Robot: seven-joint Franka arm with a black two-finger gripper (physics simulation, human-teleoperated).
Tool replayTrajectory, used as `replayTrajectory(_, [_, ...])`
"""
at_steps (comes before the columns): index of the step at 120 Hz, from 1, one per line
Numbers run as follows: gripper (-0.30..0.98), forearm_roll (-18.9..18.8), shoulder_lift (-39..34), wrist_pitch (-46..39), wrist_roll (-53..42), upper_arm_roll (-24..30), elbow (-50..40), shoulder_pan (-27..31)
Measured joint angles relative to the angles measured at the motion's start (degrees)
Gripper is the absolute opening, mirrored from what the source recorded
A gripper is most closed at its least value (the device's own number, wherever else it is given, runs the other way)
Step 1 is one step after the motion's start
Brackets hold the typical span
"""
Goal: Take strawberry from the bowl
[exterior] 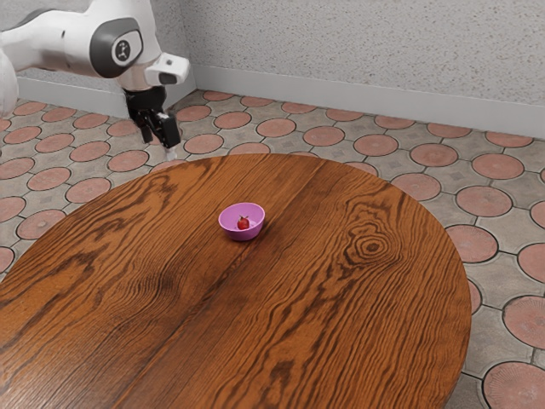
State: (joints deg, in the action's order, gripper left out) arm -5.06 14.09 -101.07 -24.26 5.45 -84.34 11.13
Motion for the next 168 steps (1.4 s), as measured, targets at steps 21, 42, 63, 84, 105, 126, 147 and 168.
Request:
replayTrajectory(21, [0.69,-3.95,7.06,-4.59,-16.75,2.53,2.92,-0.41])
replayTrajectory(42, [0.69,-8.57,15.11,-8.34,-36.75,5.71,7.43,1.24])
replayTrajectory(63, [0.69,-9.06,18.16,-11.61,-49.94,7.62,8.12,2.03])
replayTrajectory(84, [0.69,-7.62,25.19,-13.66,-59.42,11.83,13.52,4.34])
replayTrajectory(105, [0.69,-7.06,29.87,-15.99,-66.36,12.2,15.47,4.45])
replayTrajectory(126, [0.52,-7.08,33.52,-17.43,-71.52,12.82,18.37,4.17])
replayTrajectory(147, [0.34,-7.21,36.13,-18.07,-75.38,12.81,19.5,3.77])
replayTrajectory(168, [0.27,-7.89,38.15,-18.34,-78.3,12.59,21.08,3.64])
